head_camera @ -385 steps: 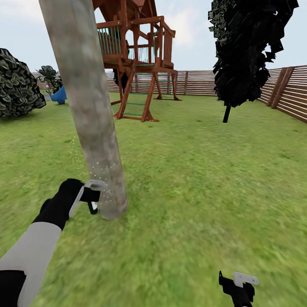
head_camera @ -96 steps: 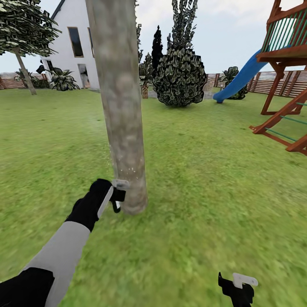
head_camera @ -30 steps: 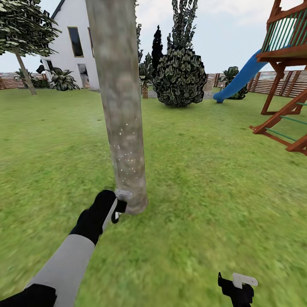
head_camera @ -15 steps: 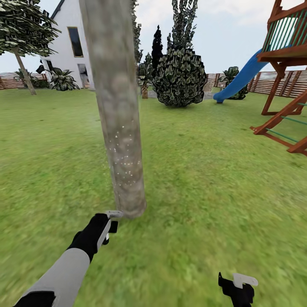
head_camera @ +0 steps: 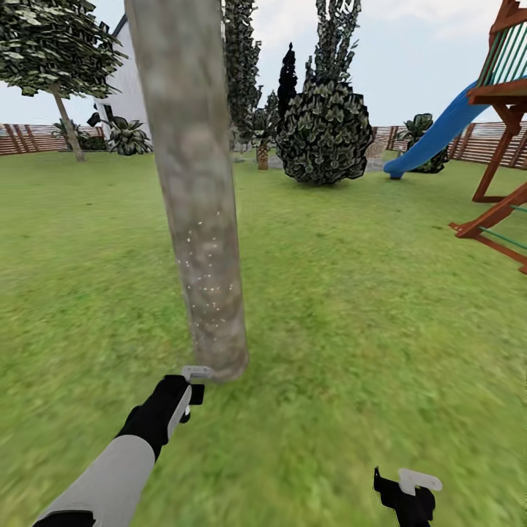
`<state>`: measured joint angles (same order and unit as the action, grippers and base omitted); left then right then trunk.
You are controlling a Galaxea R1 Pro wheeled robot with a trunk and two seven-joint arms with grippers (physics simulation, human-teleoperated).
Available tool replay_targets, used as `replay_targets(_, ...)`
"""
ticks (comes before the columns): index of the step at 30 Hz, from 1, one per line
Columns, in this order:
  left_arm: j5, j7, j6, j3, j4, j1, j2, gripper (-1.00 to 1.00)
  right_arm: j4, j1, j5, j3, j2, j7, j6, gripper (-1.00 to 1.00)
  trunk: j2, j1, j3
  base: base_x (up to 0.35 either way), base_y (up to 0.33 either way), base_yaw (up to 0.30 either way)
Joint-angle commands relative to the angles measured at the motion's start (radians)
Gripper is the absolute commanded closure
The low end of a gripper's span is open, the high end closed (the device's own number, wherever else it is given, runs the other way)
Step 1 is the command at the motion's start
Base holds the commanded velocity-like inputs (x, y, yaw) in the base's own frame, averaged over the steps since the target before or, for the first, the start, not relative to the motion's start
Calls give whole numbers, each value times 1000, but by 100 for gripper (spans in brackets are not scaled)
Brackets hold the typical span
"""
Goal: In the garden, pick up the pesticide atomizer on the floor and spray pesticide onto both trees until each tree trunk is fully covered.
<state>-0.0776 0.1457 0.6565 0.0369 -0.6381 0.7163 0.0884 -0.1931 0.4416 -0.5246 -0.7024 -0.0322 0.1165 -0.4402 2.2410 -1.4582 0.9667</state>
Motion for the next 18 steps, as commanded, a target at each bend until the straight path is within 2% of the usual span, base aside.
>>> replay_targets(1,-1,0,0,0,0,0,0,100,0,0,0,0,0,0,0,-100,0,0,0,138,-268,2)
replay_targets(6,-1,0,0,0,-7,0,1,100,1,0,0,1,0,0,0,-100,0,0,0,99,-270,4)
replay_targets(13,-1,1,-1,0,-9,0,2,100,1,0,0,1,0,0,0,-100,0,0,0,2,-276,223)
replay_targets(18,-1,1,-1,0,-11,0,2,100,1,0,0,0,0,0,0,-100,0,0,0,0,-276,27)
